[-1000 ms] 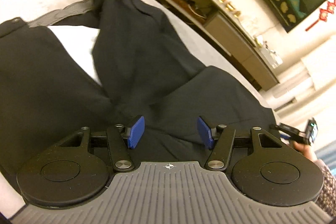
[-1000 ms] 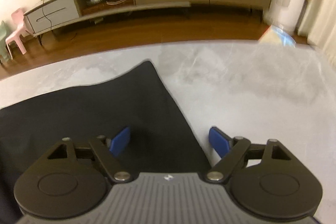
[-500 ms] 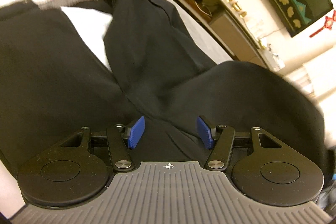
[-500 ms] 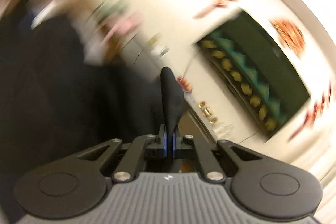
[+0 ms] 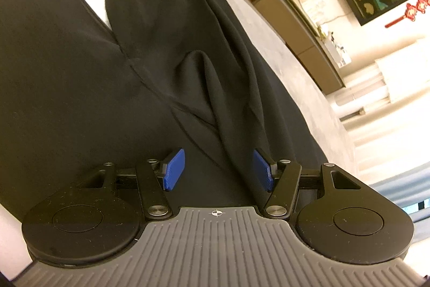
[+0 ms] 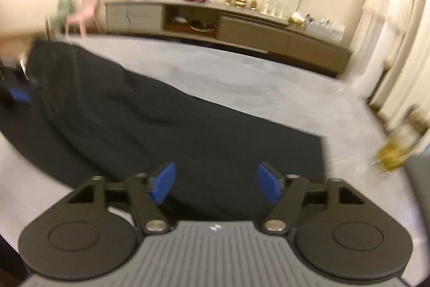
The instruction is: Fold clothes
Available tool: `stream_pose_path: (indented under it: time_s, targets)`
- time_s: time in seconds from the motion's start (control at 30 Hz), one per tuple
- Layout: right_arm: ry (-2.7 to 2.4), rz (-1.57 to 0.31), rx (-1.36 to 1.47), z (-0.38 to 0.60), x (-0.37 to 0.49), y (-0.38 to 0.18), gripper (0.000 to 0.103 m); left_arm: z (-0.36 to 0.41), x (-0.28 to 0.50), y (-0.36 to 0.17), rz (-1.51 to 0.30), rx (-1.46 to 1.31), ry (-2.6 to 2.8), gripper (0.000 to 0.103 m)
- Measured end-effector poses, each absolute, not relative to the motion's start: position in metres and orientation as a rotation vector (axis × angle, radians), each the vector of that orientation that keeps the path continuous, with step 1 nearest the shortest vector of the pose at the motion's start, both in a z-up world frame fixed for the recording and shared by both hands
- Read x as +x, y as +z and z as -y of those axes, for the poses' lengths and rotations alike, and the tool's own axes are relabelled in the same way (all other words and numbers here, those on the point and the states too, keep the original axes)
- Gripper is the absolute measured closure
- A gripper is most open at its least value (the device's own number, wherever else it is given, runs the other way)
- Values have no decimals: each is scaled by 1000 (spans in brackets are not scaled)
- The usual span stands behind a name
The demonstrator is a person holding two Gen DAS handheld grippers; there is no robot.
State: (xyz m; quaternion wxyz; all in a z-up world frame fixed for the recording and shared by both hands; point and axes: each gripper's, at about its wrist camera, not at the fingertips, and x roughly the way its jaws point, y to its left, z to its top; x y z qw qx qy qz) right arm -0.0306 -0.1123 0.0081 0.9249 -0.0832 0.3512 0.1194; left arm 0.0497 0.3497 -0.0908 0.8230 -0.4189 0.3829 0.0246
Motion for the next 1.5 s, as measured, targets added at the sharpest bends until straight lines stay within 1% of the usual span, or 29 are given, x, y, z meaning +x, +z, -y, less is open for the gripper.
stream_pose_path:
  time_s: [0.07, 0.1, 0.13, 0.17, 0.2, 0.23, 0.3, 0.37, 0.47, 0.5, 0.57, 0.6, 0.63, 0.77, 0.8, 0.83, 0.93, 1.0, 1.03, 1.1, 1.2, 1.23, 1.27, 1.33, 1.4, 1.47, 1.5]
  targets:
    - [246, -735, -182, 101, -17, -5, 22, -351, 49, -91, -813, -891, 50, 54]
    - [228, -758, -227, 95, -8, -14, 25, -351, 49, -91, -813, -891, 49, 54]
    - [204, -785, -279, 90, 0, -23, 31, -352, 48, -92, -812, -891, 48, 54]
    - [175, -811, -324, 84, 8, -32, 65, -352, 48, -92, -811, -891, 48, 54]
    - [144, -837, -365, 78, 16, -40, 103, -353, 47, -92, -810, -893, 48, 54]
    - [125, -830, -372, 79, 21, -38, 101, -355, 47, -92, -809, -895, 48, 54]
    - [101, -786, -351, 88, 29, -24, 102, -356, 46, -90, -802, -900, 41, 54]
    - [78, -636, -307, 99, 21, 22, 102, -357, 46, -87, -793, -906, 31, 54]
    - [123, -321, -207, 123, -29, 99, 102, -356, 46, -85, -791, -904, 24, 53]
    - [113, -272, -177, 132, -42, 110, 102, -356, 47, -86, -794, -903, 24, 53]
    - [66, -233, -120, 151, -66, 118, 102, -354, 48, -88, -804, -901, 25, 53]
    - [34, -266, -78, 163, -71, 110, 102, -353, 50, -89, -810, -898, 26, 53]
    - [0, -341, -30, 176, -69, 92, 102, -352, 50, -90, -813, -894, 26, 53]
    - [-93, -733, 434, 242, -59, -21, 102, -347, 52, -93, -822, -869, 27, 52]
    - [-102, -793, 543, 253, -60, -44, 102, -346, 52, -92, -821, -860, 27, 51]
    - [-112, -827, 617, 259, -61, -60, 101, -345, 51, -92, -818, -852, 25, 51]
    - [-104, -813, 570, 252, -54, -58, 99, -341, 52, -92, -815, -822, 16, 51]
    - [-116, -800, 482, 242, -49, -49, 83, -337, 54, -90, -819, -814, 5, 50]
    - [-133, -798, 421, 239, -43, -47, 78, -335, 55, -90, -821, -811, 0, 50]
    - [-132, -805, 258, 227, -29, -45, 49, -331, 57, -89, -829, -800, -13, 50]
    - [-102, -823, -38, 195, -8, -50, 35, -324, 61, -85, -840, -784, -27, 50]
    - [-97, -826, -133, 184, -3, -54, 33, -322, 63, -84, -842, -778, -32, 50]
    - [-89, -832, -215, 177, 2, -57, 34, -320, 63, -82, -841, -772, -39, 50]
    - [-65, -848, -337, 169, 14, -63, 47, -317, 63, -78, -838, -759, -46, 50]
    - [-27, -866, -402, 165, 24, -68, 80, -314, 64, -75, -836, -750, -46, 50]
    - [-25, -874, -406, 170, 31, -63, 99, -311, 65, -72, -835, -744, -45, 50]
    - [-45, -857, -376, 178, 34, -58, 99, -310, 65, -71, -835, -742, -46, 50]
